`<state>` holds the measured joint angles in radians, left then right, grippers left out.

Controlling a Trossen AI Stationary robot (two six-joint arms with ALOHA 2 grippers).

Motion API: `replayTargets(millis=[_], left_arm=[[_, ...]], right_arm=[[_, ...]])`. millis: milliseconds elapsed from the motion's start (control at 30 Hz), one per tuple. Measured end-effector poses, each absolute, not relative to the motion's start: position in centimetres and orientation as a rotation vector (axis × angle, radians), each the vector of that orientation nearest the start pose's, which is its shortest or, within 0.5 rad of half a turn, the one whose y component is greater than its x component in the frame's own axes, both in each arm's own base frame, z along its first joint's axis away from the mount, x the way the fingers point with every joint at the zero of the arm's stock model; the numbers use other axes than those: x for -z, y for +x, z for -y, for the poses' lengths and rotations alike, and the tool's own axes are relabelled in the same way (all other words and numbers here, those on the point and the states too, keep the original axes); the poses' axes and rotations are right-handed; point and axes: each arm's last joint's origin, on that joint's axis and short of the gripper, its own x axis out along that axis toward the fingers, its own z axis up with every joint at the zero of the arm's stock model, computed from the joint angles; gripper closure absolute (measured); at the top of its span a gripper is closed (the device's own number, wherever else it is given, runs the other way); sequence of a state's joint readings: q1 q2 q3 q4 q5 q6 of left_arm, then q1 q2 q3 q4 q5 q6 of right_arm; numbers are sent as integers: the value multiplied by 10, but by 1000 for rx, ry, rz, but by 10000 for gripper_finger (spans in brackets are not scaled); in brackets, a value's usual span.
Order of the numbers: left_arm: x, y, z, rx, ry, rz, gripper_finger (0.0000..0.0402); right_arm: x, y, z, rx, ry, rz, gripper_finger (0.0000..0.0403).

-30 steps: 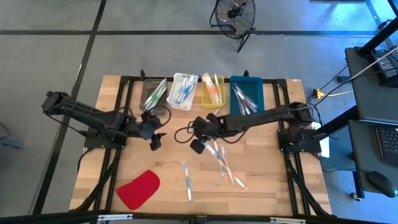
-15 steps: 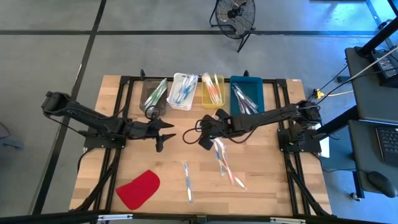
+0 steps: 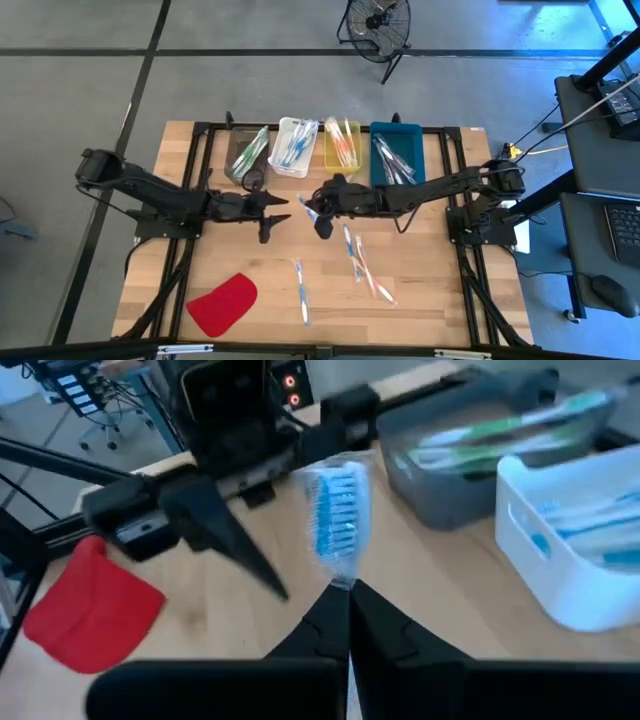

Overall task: Pick & Place Toothbrushes
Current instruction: Put the blue toothbrush into the white bin

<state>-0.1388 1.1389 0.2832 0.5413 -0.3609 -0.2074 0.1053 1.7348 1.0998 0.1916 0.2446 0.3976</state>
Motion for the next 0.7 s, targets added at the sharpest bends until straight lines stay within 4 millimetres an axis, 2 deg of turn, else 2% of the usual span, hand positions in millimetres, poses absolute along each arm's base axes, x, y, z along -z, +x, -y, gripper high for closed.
replayTargets(millis=[300, 700], left_arm=[[-162, 228, 8, -166, -193, -151, 197], [-171, 256, 0, -23, -207, -95, 197]], right_arm=[[-233, 385, -31, 187, 217, -292, 401], [-239, 387, -27, 181, 164, -232, 401]])
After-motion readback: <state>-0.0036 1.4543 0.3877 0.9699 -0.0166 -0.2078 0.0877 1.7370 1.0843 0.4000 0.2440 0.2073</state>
